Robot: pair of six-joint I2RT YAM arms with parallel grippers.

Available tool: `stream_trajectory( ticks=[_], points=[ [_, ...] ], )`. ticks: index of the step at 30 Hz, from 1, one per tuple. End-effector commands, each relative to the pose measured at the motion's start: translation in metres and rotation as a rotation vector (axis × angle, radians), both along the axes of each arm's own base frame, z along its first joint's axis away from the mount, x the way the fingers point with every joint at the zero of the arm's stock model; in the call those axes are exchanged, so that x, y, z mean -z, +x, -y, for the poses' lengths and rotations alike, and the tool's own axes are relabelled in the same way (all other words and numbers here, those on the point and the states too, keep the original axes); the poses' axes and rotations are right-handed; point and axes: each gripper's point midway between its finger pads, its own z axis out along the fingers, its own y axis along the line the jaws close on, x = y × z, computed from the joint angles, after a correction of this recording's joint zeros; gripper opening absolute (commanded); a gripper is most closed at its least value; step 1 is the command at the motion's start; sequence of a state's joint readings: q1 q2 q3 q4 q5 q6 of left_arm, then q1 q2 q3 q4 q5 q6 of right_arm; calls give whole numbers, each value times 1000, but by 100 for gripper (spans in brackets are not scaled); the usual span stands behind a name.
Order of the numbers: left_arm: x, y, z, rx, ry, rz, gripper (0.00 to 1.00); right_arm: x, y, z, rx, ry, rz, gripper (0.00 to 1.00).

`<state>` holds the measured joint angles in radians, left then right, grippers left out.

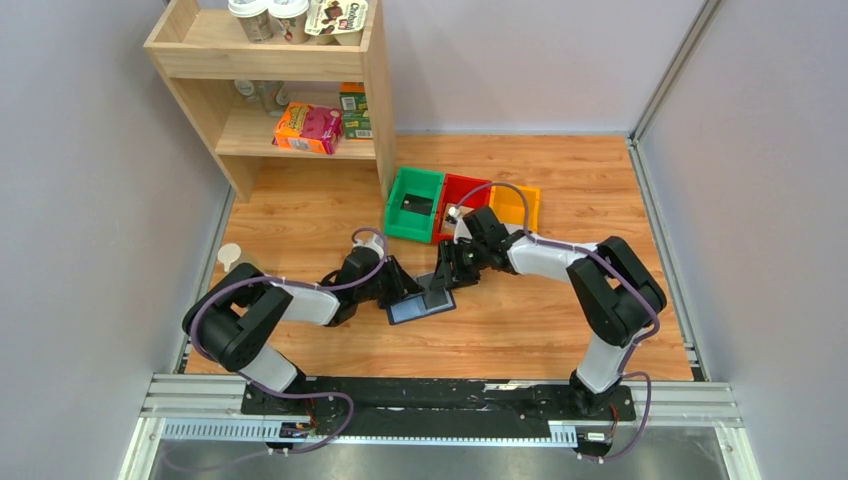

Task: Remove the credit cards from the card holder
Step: Remove the credit card from the card holder.

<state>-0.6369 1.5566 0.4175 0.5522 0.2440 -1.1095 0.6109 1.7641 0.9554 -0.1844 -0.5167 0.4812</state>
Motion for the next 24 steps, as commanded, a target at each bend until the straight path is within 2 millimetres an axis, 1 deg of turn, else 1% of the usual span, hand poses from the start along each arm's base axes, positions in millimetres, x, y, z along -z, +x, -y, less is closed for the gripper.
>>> stream_trajectory(
  ticks=[1,3,6,12,13,19,24],
  points=[
    [-15,3,-2,-16,12,39,27,-25,12,-3,18,-8,86,51],
    [-12,2,-8,-31,49,29,27,-24,15,-1,32,-23,93,50],
    [-5,-2,-18,-32,118,4,27,-26,17,0,37,-29,101,45],
    [3,-7,-26,-39,171,-27,24,-33,20,-2,36,-12,122,26],
    [5,-7,-27,-40,177,-32,24,-34,21,-3,37,-11,123,24],
    [14,-12,-29,-30,209,-76,21,-21,23,-2,49,-31,111,20],
    [17,-12,-28,-24,210,-87,20,-10,21,-1,46,-43,95,18]
  ],
)
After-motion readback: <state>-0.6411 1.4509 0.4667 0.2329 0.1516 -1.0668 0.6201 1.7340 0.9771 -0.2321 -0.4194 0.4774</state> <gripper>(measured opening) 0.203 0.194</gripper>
